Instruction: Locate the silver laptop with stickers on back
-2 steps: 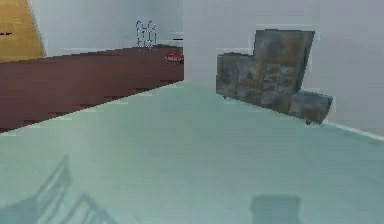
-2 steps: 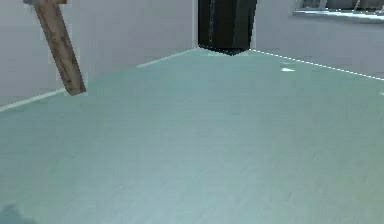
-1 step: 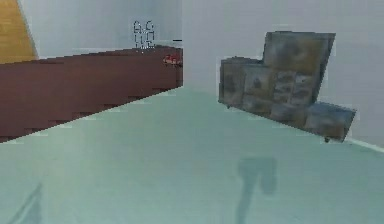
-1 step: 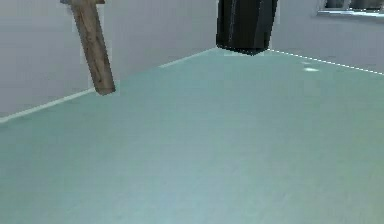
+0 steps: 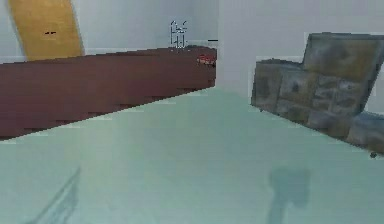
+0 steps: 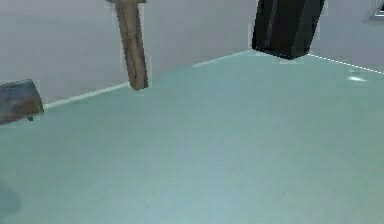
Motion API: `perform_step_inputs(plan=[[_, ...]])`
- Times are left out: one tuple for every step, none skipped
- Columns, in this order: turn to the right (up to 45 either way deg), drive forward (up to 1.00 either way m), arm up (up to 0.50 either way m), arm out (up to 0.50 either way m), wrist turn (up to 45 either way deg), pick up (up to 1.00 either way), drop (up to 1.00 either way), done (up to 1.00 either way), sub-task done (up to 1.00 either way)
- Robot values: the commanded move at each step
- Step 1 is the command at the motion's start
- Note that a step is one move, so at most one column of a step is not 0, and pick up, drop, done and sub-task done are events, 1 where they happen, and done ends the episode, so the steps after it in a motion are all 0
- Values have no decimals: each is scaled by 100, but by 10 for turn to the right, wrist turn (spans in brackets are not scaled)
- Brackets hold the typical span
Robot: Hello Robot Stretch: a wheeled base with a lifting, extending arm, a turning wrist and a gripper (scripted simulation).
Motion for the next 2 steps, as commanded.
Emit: perform_step_inputs(plan=[[0,100,0,0,0,0,0,0,0],[0,100,0,0,0,0,0,0,0]])
